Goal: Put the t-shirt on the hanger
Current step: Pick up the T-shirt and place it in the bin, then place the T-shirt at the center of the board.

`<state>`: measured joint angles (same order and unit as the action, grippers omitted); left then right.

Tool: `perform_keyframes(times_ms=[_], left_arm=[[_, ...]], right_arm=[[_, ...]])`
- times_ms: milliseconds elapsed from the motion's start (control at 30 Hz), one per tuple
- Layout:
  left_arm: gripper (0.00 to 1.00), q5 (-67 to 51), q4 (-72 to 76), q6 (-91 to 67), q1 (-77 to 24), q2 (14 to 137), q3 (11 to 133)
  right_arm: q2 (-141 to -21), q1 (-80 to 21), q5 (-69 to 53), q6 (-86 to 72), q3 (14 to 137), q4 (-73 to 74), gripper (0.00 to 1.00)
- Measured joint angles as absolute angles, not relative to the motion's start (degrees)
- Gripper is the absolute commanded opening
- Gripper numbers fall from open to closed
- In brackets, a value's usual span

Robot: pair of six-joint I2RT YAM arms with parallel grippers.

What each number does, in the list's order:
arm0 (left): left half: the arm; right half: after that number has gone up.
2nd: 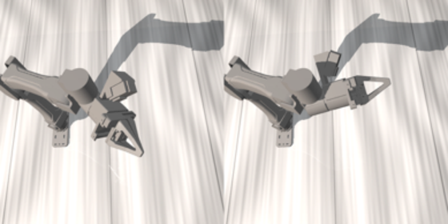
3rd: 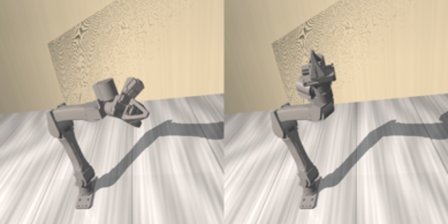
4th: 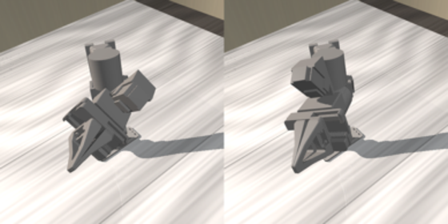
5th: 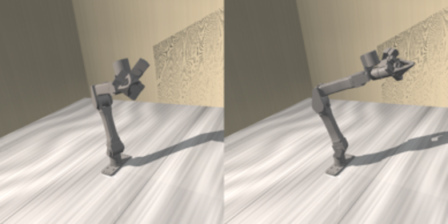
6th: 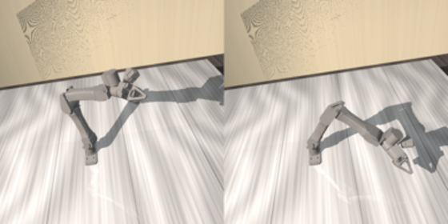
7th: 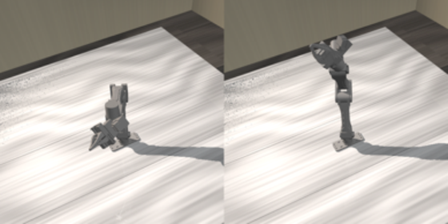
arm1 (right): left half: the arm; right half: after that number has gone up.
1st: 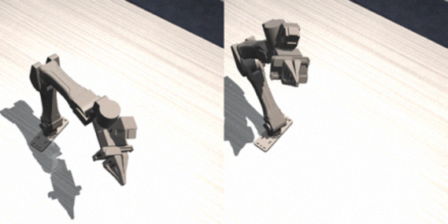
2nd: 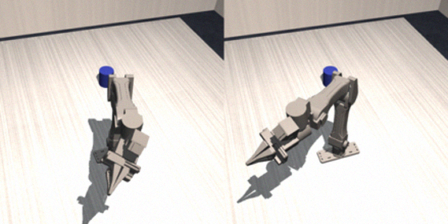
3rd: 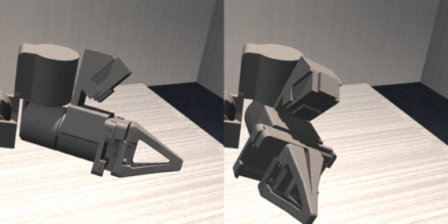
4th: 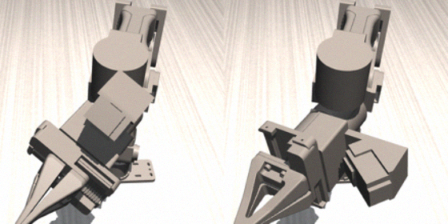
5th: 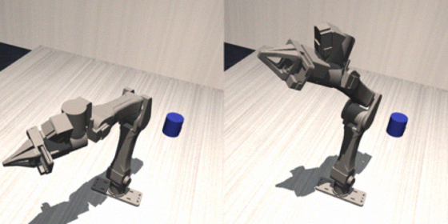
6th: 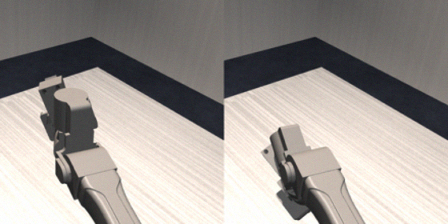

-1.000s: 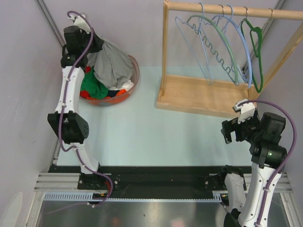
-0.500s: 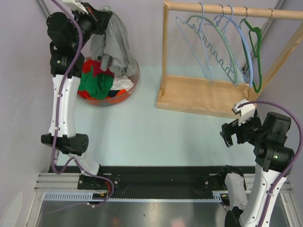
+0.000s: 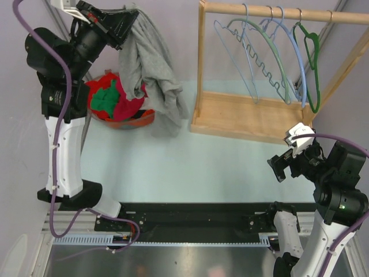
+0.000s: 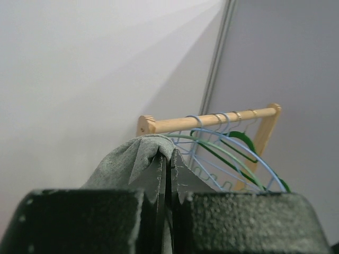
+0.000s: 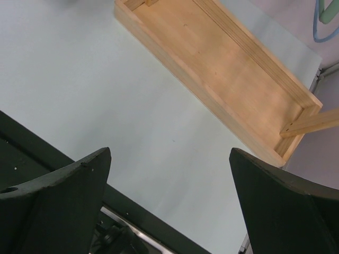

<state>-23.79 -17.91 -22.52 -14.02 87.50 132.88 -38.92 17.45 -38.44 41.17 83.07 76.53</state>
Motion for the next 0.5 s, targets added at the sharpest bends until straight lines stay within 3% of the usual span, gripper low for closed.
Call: perform_keyframes(times_ms=[300, 500], left_arm=[[0.0, -29.4, -17.3, -27.0, -16.7, 84.6, 132.6], [0.01, -26.7, -20.9, -22.3, -19.6, 78.6, 122.5]], right_arm=[[-41.2, 17.5, -42.2, 42.1, 83.1, 77.0, 1.0], [-42.3, 17.5, -44.1, 42.7, 83.1, 77.2, 1.0]])
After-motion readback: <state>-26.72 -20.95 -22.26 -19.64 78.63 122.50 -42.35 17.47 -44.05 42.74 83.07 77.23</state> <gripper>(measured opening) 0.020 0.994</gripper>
